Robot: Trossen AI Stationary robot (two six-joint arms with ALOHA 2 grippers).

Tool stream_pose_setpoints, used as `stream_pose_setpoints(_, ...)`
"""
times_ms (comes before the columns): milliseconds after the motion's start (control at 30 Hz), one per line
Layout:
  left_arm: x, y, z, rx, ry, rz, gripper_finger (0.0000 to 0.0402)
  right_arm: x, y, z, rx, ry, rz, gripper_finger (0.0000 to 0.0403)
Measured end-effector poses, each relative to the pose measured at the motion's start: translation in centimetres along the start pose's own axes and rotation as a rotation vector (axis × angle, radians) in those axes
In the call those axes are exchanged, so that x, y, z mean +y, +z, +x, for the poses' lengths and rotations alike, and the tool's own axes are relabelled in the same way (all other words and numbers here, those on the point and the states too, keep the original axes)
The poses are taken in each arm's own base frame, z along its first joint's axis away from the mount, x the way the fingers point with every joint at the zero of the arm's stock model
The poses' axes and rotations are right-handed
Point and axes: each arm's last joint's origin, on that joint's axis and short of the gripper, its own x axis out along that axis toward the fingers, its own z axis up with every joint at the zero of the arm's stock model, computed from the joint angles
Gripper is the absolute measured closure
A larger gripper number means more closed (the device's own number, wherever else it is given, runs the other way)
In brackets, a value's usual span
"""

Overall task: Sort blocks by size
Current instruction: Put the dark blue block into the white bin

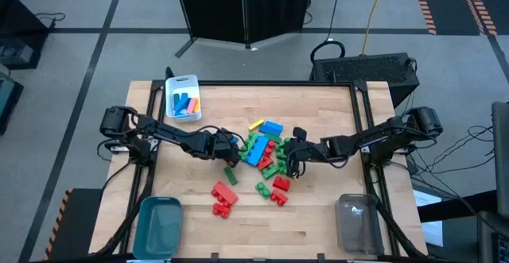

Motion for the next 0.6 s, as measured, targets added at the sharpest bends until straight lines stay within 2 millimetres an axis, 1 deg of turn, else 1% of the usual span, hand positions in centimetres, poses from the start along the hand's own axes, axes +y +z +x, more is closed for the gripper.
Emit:
stream_pose_setpoints(133,0.0,-0.02,0.02,0.002,0.0,0.0,0.0177,0.02,-0.01,0.0,0.001,0.001,-0.002,0.0227)
stream_pose_setpoints(200,0.01,-0.03,0.02,0.003,0.001,0.001,0.0184,0.01,-0.01,0.0,0.001,0.0,-0.003,0.0227)
stream_pose_setpoints(467,0.05,-0.06,0.02,0.006,0.004,0.005,0.0252,0.01,-0.02,0.0,0.002,0.001,-0.003,0.0227)
stream_pose_setpoints(600,-0.07,-0.16,0.43,0.006,0.018,0.013,0.0272,0.01,-0.06,-0.01,0.006,0.0,-0.004,0.0227)
